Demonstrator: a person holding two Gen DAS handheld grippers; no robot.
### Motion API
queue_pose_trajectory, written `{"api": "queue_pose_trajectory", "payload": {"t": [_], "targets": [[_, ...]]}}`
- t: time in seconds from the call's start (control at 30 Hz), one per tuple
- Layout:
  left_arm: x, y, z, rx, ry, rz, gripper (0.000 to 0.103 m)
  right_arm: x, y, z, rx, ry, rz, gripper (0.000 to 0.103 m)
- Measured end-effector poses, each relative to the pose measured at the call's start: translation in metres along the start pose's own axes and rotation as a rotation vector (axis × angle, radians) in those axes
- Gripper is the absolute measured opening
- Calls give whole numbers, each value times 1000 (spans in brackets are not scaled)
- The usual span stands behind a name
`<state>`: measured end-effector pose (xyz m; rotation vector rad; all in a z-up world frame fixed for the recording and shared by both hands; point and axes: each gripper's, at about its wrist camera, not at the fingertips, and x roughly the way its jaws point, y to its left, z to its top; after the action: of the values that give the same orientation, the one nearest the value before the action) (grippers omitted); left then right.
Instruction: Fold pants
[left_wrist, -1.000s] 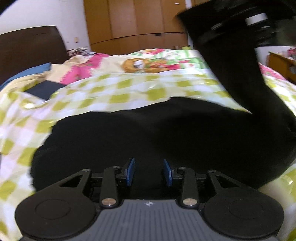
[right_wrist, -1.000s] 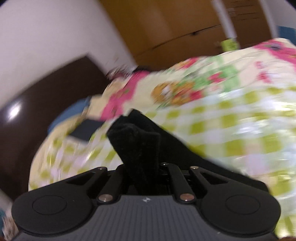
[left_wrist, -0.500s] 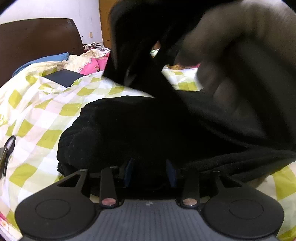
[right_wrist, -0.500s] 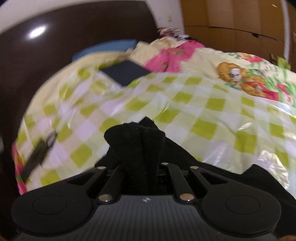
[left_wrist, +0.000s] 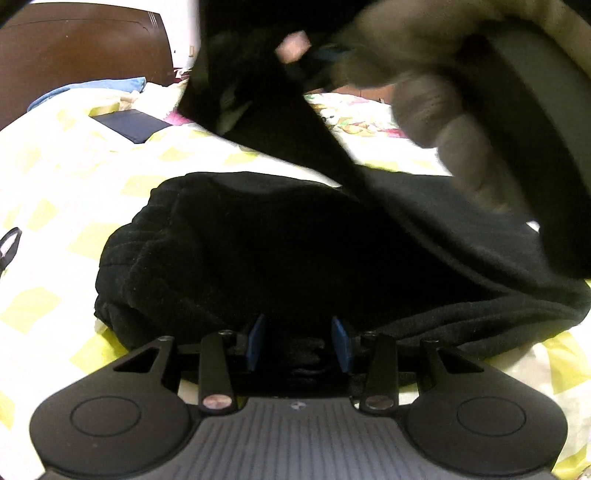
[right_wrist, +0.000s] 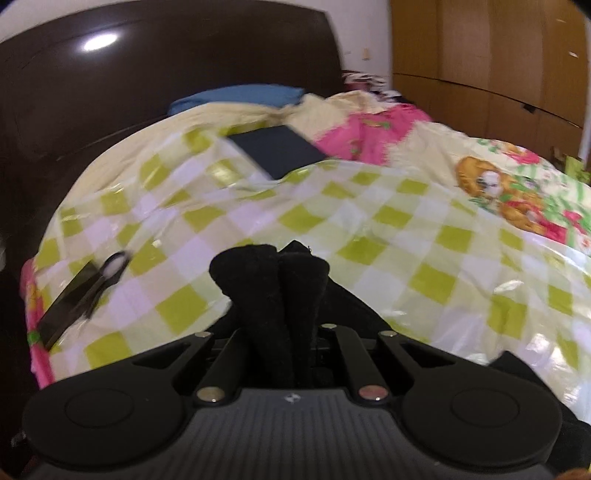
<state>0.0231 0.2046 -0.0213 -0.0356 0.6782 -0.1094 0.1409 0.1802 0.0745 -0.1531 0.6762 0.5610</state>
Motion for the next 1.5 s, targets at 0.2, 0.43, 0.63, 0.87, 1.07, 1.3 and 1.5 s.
{"api": "queue_pose_trajectory", "payload": {"t": [0.2,0.43,0.63,0.87,1.07,1.3,1.5], "targets": [[-7,6,-7,-19,-12,-9,53,43,21,-14,2,91,48,8],[-14,10,-6,-17,-17,-8,53,58,4,-23,119,149,221,25],[-25,9,-2,-22,-15,21,53,38,4,-19,145,104,287,33],[-38,18,-4,-14,7,65,53,3,-9,-19,130,56,367,42],[-47,23,13,-34,-41,82,53,-40,-53,-28,154,-3,262,42],[-24,12,50,49,-110,49,53,-90,-150,-77,284,23,-50,42],[19,-7,44,135,45,86,54,-115,-226,-134,501,55,-205,43]]}}
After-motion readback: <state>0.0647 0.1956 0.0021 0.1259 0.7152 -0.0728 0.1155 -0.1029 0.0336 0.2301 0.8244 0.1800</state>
